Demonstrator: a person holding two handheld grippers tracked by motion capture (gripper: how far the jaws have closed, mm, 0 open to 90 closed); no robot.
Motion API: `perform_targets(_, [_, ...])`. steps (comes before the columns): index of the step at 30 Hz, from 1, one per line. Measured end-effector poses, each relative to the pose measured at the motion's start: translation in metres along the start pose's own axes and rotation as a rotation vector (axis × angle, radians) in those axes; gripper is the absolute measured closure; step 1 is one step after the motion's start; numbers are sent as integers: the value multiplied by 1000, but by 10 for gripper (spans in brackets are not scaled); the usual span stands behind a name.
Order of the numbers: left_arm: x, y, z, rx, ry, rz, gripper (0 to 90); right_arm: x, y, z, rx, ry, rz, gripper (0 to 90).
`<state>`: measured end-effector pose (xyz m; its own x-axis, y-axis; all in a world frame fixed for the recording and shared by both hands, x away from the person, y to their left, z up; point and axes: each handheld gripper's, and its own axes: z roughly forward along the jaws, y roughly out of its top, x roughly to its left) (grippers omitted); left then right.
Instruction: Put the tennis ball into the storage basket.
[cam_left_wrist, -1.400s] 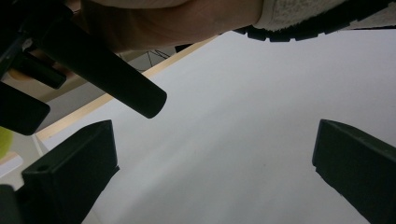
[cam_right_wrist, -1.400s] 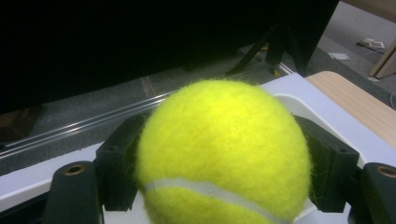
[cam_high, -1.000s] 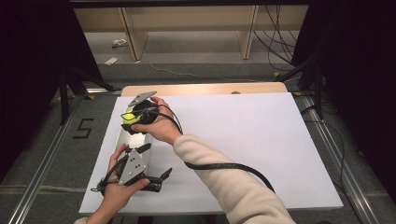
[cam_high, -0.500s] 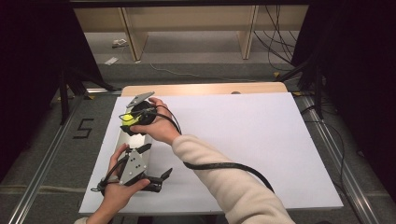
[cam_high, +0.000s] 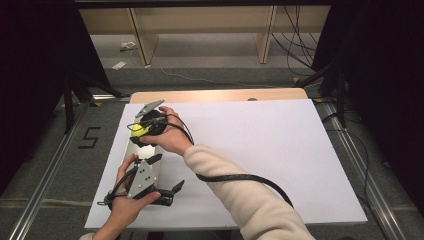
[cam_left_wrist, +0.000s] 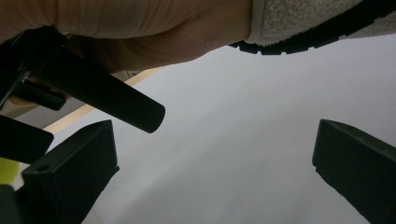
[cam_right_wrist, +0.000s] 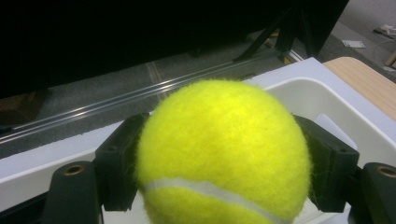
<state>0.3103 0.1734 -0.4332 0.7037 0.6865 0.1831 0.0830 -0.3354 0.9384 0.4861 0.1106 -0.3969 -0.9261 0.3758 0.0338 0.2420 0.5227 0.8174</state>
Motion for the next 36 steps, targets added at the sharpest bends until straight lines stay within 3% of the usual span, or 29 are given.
perform_targets(36, [-1,-1,0,6,-6,12,0,0,0,11,32,20,-2,266])
